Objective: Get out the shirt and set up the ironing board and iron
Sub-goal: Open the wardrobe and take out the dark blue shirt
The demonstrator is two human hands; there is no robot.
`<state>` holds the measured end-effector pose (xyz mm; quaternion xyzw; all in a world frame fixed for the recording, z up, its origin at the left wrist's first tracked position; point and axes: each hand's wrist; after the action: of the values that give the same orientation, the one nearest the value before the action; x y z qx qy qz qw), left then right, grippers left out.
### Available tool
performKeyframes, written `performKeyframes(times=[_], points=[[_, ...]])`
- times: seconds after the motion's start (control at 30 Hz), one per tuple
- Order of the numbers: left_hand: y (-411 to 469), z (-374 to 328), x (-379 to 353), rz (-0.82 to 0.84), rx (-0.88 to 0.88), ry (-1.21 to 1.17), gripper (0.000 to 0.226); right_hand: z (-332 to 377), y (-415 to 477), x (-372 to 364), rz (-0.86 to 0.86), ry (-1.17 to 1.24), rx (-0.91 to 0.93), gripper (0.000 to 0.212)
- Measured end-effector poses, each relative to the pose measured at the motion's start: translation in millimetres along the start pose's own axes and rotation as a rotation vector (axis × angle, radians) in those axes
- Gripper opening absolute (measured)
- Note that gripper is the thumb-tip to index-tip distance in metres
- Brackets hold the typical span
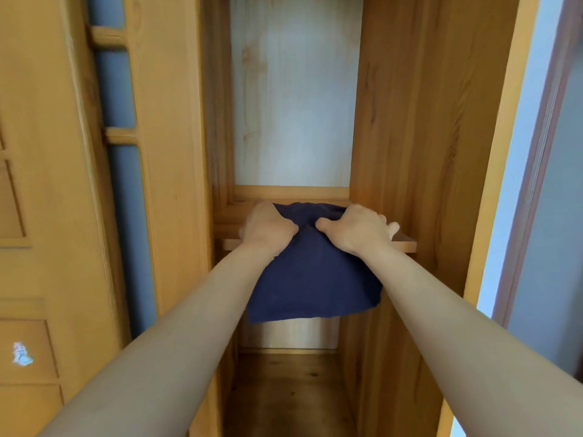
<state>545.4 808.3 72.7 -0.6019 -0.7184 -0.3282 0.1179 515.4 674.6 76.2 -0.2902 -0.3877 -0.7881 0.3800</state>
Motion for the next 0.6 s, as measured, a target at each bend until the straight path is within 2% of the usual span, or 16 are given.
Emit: performKeyframes(times=[0.07,0.13,0.2,0.33,0.37,0.4,0.47,0.5,0.6], points=[[-2.4,2.6,4.8,0.017,0.008,-0.265,0.032,1.4,-4.0,0.2,-0.011,0.04,-0.025,0.07],[-6.0,6.9,8.7,0.018,-0.04,-0.397,0.029,3.0,-3.5,2.2,-0.033,0.113,0.004,0.075],[-11.5,14.3,12.6,0.019,-0.186,-0.392,0.018,8.1,-4.9,6.8,0.024,0.202,0.102,0.081],[-26.3,24.8,17.7,-0.027,-0.432,-0.407,0.031,26.2,-13.5,24.3,0.15,0.26,0.278,0.097],[-29.9,25.7,21.1,-0.047,-0.447,-0.411,0.032,28.4,-15.8,29.2,0.152,0.246,0.293,0.091],[-34.5,25.2,25.1,-0.067,-0.448,-0.414,0.032,29.9,-18.2,33.7,0.16,0.238,0.302,0.074],[-47.3,23.5,32.7,-0.121,-0.478,-0.361,0.032,31.7,-25.4,40.1,0.158,0.247,0.332,0.021],[-54.3,24.5,35.7,-0.195,-0.51,-0.261,0.033,31.9,-30.0,42.2,0.143,0.286,0.344,0.006],[-71.5,31.7,43.4,-0.615,-0.62,0.145,0.043,34.5,-43.0,44.5,0.055,0.508,0.375,0.034]])
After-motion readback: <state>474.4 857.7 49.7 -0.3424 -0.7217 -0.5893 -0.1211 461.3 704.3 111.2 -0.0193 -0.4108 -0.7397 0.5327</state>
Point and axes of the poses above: each hand's wrist, its own y-axis towards the middle knuckle, its own x-axis out of the back of the hand, z = x × y, and after that the axes turned 6 degrees about y, right-handed
